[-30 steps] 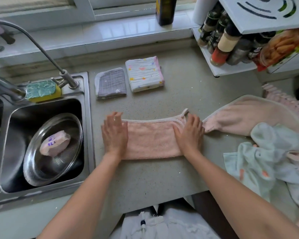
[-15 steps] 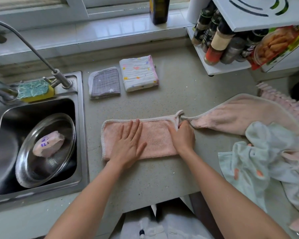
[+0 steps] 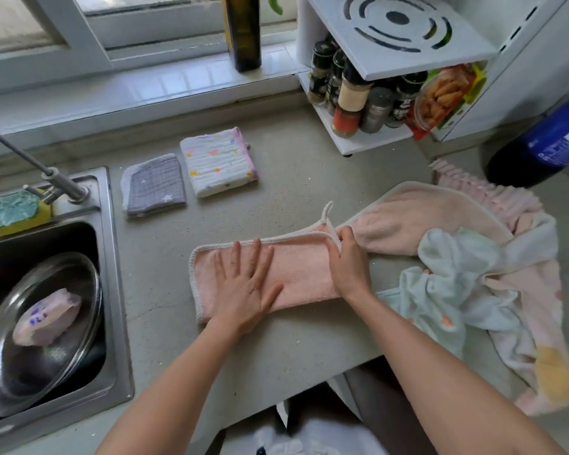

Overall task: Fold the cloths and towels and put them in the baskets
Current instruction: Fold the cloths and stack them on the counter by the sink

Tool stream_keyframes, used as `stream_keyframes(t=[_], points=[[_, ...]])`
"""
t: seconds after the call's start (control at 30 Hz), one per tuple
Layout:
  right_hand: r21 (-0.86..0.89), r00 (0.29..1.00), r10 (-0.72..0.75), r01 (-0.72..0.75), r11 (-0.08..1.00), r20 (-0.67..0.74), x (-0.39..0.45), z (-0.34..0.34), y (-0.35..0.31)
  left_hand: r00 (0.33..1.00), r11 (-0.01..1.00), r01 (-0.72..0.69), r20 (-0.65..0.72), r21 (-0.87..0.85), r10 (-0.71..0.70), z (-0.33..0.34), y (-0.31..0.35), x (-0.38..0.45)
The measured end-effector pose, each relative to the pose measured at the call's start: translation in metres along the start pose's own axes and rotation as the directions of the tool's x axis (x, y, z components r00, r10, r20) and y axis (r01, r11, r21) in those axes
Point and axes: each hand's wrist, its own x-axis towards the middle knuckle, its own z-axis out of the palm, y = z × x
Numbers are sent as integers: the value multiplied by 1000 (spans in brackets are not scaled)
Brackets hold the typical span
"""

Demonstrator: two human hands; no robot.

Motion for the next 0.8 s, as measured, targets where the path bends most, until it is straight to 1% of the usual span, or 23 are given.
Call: stream_keyframes(t=[0.07, 0.1, 0.13, 0.17, 0.2, 0.23, 0.27, 0.3, 0.33, 0.37, 0.4, 0.43, 0.47, 0.5, 0.57, 0.67, 0.73, 0.8], points=[[-27, 1000, -25, 26, 999, 14, 0, -3, -5, 1000, 1000, -21, 23, -19, 21, 0, -2, 1], [-33, 999, -35, 35, 999, 13, 0, -5, -8, 999, 995, -35, 35, -92, 39, -3, -5, 3], [-32, 999, -35, 35, 999, 8, 1, -7, -11, 999, 976, -32, 28, -217, 39, -8, -8, 4], [-16, 1000, -26, 26, 1000, 0, 1, -9, -17, 1000, 921, -10, -20, -390, 2, -16, -11, 3], [19, 1000, -10, 10, 1000, -5, 2, -10, -24, 989, 820, 16, -113, -572, -98, -25, -14, 1], [79, 1000, 15, -14, 997, -3, 2, -9, -31, 945, 697, 40, -200, -716, -260, -35, -17, -3], [152, 999, 39, -39, 988, 2, 3, -7, -39, 864, 567, 96, -214, -818, -456, -42, -23, -6], [217, 998, 67, -68, 974, 12, 3, -1, -47, 771, 414, 166, -145, -895, -621, -48, -29, -8], [256, 996, 82, -87, 963, 28, 1, 5, -57, 690, 234, 235, -8, -943, -724, -53, -37, -10], [278, 996, 79, -89, 956, 49, -3, 13, -68, 642, 46, 278, 150, -960, -752, -59, -46, -12], [296, 996, 52, -72, 953, 76, -9, 21, -77, 626, -117, 301, 289, -946, -724, -63, -54, -14], [305, 994, 19, -51, 951, 106, -15, 30, -87, 632, -250, 317, 400, -915, -664, -66, -60, -17], [301, 990, -18, -24, 953, 137, -22, 39, -95, 649, -333, 342, 477, -879, -593, -70, -63, -22], [277, 985, -50, 3, 961, 164, -30, 49, -103, 671, -381, 366, 525, -849, -524, -75, -64, -27], [201, 975, -125, 87, 976, 186, -42, 70, -113, 695, -426, 387, 562, -818, -448, -80, -64, -36], [117, 946, -211, 187, 975, 246, -57, 99, -121, 707, -466, 381, 577, -798, -409, -80, -71, -43], [48, 927, -221, 217, 975, 303, -68, 110, -124, 711, -486, 380, 585, -787, -391, -76, -78, -44], [-23, 917, -240, 261, 965, 319, -75, 118, -123, 722, -491, 380, 583, -784, -372, -73, -81, -46]])
